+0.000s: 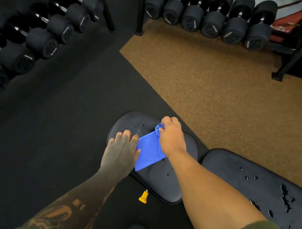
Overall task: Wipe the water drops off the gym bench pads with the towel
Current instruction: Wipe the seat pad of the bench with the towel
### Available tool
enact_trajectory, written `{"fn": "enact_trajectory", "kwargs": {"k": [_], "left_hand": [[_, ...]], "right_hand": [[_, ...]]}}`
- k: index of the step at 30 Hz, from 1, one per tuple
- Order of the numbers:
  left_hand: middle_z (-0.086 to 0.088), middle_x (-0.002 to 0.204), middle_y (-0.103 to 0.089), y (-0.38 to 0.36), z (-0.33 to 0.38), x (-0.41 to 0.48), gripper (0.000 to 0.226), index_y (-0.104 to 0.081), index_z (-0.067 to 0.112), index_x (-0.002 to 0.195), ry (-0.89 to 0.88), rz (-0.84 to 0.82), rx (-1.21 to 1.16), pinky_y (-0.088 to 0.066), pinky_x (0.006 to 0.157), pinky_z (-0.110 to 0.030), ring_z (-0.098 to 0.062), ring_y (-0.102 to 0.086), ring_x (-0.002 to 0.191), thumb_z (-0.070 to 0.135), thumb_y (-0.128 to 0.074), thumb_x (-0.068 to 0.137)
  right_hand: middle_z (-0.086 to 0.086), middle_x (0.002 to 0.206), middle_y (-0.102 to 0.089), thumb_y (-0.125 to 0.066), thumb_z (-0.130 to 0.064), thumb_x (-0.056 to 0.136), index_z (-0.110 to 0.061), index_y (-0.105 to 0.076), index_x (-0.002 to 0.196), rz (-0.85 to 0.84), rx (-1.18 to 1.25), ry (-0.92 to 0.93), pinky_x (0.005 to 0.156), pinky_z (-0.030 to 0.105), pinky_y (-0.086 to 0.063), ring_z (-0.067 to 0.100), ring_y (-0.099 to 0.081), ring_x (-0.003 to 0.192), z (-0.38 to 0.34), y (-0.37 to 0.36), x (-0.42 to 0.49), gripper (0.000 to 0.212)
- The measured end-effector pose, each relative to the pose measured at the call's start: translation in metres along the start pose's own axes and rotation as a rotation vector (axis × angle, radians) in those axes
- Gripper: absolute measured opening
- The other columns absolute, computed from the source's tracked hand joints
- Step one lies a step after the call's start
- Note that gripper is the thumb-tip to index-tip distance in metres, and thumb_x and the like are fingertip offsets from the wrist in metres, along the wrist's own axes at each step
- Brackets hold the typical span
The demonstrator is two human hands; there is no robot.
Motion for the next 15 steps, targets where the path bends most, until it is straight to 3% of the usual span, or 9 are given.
{"fn": "enact_trajectory", "kwargs": {"k": [2,3,6,8,11,15], "left_hand": [[-0.01,0.126,-0.053,-0.003,-0.014,0.01,0.046,-0.048,0.02,0.135,-0.022,0.085,0.053,-0.046,0.094,-0.048,-0.031,-0.05,0.116,0.04,-0.051,0.093],[-0.013,0.137,-0.048,-0.003,-0.021,0.015,0.049,-0.043,0.022,0.14,-0.016,0.089,0.033,-0.038,0.104,-0.053,-0.034,-0.044,0.128,0.039,-0.048,0.095],[-0.011,0.159,-0.02,-0.003,-0.043,0.036,0.054,-0.022,0.023,0.151,0.072,0.028,-0.157,-0.014,0.117,-0.054,-0.032,-0.015,0.147,0.037,-0.032,0.101],[-0.008,0.163,-0.009,-0.006,-0.058,0.051,0.055,-0.015,0.022,0.153,0.148,-0.036,-0.346,-0.011,0.119,-0.051,-0.028,-0.006,0.149,0.038,-0.026,0.102],[-0.007,0.163,-0.006,-0.015,-0.067,0.066,0.055,-0.014,0.019,0.154,0.159,-0.171,-0.605,-0.011,0.121,-0.041,-0.023,-0.005,0.15,0.036,-0.026,0.103],[-0.005,0.16,-0.023,-0.019,-0.064,0.075,0.051,-0.021,0.018,0.153,0.252,-0.202,-0.858,-0.013,0.116,-0.027,-0.018,-0.02,0.147,0.031,-0.025,0.104]], "right_hand": [[0.011,0.142,-0.035,-0.048,-0.02,0.098,-0.015,-0.044,0.132,0.053,-0.13,-0.042,0.108,0.043,-0.032,0.029,-0.035,0.129,-0.001,-0.01,-0.003,0.035],[0.013,0.152,-0.024,-0.048,-0.026,0.098,-0.017,-0.036,0.141,0.099,-0.183,-0.084,0.114,0.047,-0.022,0.029,-0.024,0.139,-0.002,-0.015,-0.008,0.045],[0.014,0.161,0.003,-0.035,-0.036,0.101,-0.016,-0.014,0.152,0.092,-0.182,-0.251,0.117,0.053,-0.007,0.033,-0.001,0.147,-0.003,-0.038,-0.029,0.059],[0.014,0.161,0.012,-0.029,-0.042,0.1,-0.013,-0.004,0.154,-0.015,-0.115,-0.344,0.118,0.052,-0.004,0.032,0.009,0.148,-0.002,-0.058,-0.041,0.065],[0.015,0.16,0.019,-0.027,-0.05,0.099,-0.012,0.003,0.154,-0.051,-0.036,-0.377,0.119,0.048,0.0,0.032,0.02,0.146,-0.001,-0.076,-0.044,0.073],[0.016,0.158,0.023,-0.025,-0.061,0.095,-0.018,0.005,0.154,-0.027,-0.061,-0.283,0.118,0.05,0.004,0.035,0.025,0.144,-0.009,-0.082,-0.032,0.079]]}}
Point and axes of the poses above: each hand's wrist, its own x-axis towards the middle knuckle, its own y-axis out of the back of the hand, z = x × y, the point moved 1 cm from there along x, towards the middle knuckle
